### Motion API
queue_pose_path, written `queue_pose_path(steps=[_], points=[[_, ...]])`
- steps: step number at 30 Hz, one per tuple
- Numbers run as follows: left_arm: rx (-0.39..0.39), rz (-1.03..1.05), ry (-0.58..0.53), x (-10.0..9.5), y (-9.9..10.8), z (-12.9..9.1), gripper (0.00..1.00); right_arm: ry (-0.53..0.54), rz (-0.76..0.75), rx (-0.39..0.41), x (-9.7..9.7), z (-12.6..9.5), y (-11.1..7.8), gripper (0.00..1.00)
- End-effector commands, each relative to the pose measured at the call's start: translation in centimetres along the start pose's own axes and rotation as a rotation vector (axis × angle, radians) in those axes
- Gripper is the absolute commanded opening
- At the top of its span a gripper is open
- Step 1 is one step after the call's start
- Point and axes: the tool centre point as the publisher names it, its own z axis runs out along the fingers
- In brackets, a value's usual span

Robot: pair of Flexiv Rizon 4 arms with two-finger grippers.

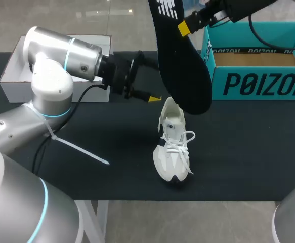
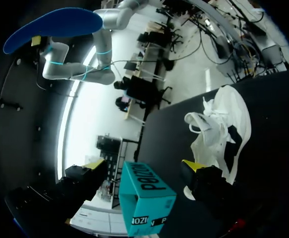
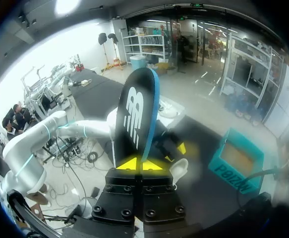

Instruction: Take the shoe out of the shoebox, open the shoe tongue, remove and reinsert the insole, then place the shoe into the shoebox

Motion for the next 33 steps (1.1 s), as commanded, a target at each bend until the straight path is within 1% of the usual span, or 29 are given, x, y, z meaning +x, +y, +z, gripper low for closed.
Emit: queue_pose_path(steps=[1,3,6,9,18,26,28,29,30,33], points=[[-0.042,0.159,-0.213,-0.3,-1.8,0.4,1.00,0.001,0.001,0.004,0.0,0.1,0.2,0.00],[-0.021,0.191,-0.243,-0.8,-2.4,0.5,1.00,0.001,0.001,0.004,0.0,0.1,0.2,0.00],[-0.009,0.227,-0.270,-1.5,-3.1,1.0,1.00,0.001,0.001,0.004,0.0,0.1,0.2,0.00],[-0.015,0.243,-0.279,-2.1,-3.7,1.4,1.00,0.001,0.001,0.004,0.0,0.1,0.2,0.00],[-0.046,0.276,-0.274,-3.8,-4.3,1.7,1.00,0.001,0.001,0.004,0.0,0.1,0.2,0.00],[-0.046,0.313,-0.271,-5.5,-4.0,1.7,1.00,0.001,0.001,0.004,0.0,0.1,0.2,0.00],[-0.029,0.318,-0.271,-5.7,-3.9,1.7,1.00,0.001,0.001,0.004,0.0,0.1,0.2,0.00],[-0.061,0.303,-0.263,-5.9,-3.7,1.7,1.00,0.001,0.001,0.004,0.0,0.1,0.2,0.00],[-0.039,0.294,-0.268,-5.9,-3.5,1.8,1.00,0.001,0.001,0.004,0.0,0.1,0.2,0.00],[-0.039,0.294,-0.268,-5.9,-3.5,1.8,1.00,0.001,0.001,0.004,0.0,0.1,0.2,0.00]])
